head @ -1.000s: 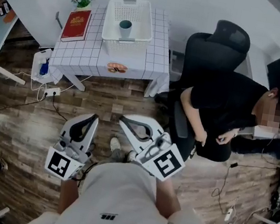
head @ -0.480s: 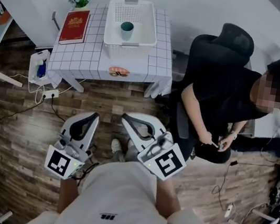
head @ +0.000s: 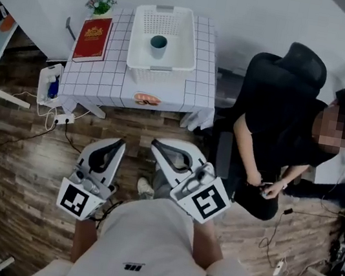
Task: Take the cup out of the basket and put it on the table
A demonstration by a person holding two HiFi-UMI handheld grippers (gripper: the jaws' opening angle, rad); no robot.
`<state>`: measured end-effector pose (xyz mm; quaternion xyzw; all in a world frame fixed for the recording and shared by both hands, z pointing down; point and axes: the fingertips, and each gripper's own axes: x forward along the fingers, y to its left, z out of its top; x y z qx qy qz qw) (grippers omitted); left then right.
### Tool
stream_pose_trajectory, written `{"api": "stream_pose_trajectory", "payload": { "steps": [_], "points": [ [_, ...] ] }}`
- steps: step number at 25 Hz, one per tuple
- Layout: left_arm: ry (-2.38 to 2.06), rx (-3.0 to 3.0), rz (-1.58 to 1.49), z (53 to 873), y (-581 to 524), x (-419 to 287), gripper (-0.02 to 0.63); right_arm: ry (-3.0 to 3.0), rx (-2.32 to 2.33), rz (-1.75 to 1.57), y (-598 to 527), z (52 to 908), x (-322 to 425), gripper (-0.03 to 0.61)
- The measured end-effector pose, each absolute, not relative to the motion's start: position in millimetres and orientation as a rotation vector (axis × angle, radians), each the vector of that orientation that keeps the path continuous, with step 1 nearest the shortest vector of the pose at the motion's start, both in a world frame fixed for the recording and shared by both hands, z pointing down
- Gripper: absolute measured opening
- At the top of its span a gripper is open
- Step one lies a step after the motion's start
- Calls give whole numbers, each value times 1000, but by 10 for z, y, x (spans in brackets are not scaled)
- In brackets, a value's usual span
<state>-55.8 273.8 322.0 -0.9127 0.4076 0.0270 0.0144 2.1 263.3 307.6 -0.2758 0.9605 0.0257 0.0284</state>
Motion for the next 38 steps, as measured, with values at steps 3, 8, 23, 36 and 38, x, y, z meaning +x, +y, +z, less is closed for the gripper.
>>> {"api": "stream_pose_trajectory", "payload": {
  "steps": [3, 8, 23, 36, 38],
  "points": [
    [1287, -2830, 80, 3208, 2517, -519, 11, 2957, -829, 67, 2408, 3064, 43, 12],
    [1312, -2814, 65, 3190, 2157, -472, 11, 2959, -809, 70, 2033, 3063, 109, 12],
    [1382, -2774, 21, 3155, 1397, -371, 11, 2949, -737, 54, 1237, 3006, 232, 12],
    [1285, -2836, 35, 3280, 569, -637, 11, 2953, -843, 26, 448, 3174, -41, 12],
    [1267, -2848, 35, 3286, 434, -697, 11, 2948, -855, 25, 331, 3179, -104, 12]
  ]
}}
